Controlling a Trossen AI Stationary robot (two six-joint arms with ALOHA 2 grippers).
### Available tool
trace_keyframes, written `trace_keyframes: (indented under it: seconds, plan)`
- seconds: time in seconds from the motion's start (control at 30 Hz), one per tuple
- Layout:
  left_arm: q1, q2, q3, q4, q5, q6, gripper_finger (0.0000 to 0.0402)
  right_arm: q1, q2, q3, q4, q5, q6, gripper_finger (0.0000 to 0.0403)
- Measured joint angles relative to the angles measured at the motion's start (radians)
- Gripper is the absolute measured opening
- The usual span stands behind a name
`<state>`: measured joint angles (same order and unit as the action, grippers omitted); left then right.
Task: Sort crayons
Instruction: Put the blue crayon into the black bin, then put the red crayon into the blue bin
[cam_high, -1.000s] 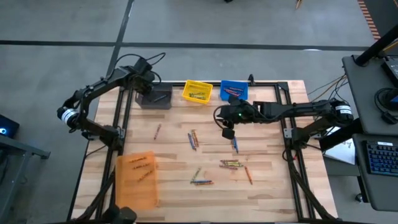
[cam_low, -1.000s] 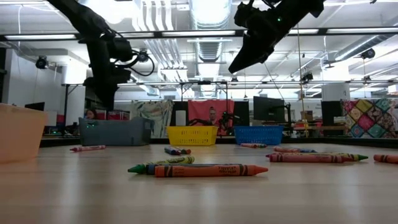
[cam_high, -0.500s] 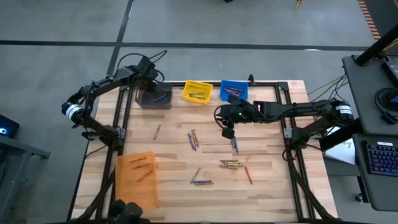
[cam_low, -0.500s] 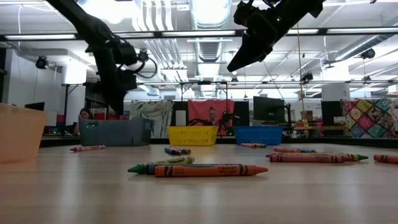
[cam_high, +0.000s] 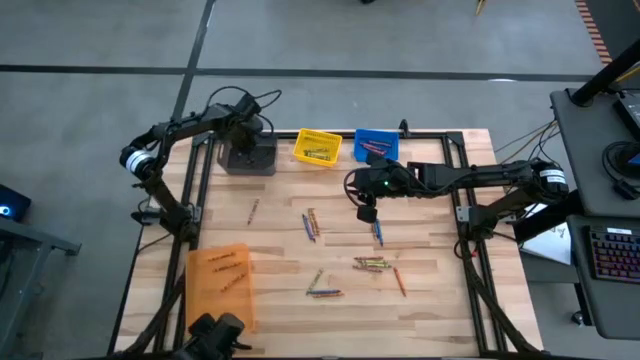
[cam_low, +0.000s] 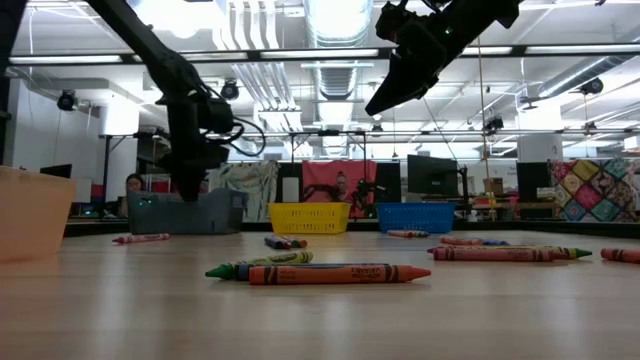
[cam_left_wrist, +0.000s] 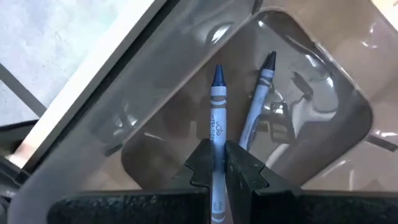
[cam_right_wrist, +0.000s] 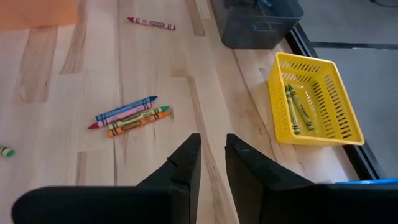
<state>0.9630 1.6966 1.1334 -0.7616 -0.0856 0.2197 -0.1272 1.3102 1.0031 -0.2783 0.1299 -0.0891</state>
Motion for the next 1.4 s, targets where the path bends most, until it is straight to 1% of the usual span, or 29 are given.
trace_keyframes:
  seconds: [0.13,0.37,0.63,1.03,1.23,1.4]
  plan:
    - [0.0,0.048,0.037,-0.029,0.0,0.015,0.0,0.0,0.0,0.0,0.0,0.0,0.001,0.0063]
    - [0.0,0.084,0.063,-0.027,-0.004,0.023,0.0002,0.0,0.0,-0.002,0.0,0.0,-0.001,0.0063]
    - [0.001,0.087,0.064,-0.026,-0.007,0.004,0.0035,-0.003,0.0,-0.002,0.0,0.0,-0.016,0.0063]
    - [0.001,0.086,0.064,-0.026,-0.01,-0.023,0.0068,-0.003,0.0,-0.002,0.0,0.0,-0.016,0.0063]
    - [0.001,0.035,0.064,-0.044,-0.01,-0.023,0.0073,-0.003,0.0,-0.002,0.0,0.0,-0.016,0.0063]
    - [-0.008,-0.085,0.064,-0.059,-0.006,-0.063,0.0073,-0.003,0.0,-0.003,0.001,0.0,0.003,0.0063]
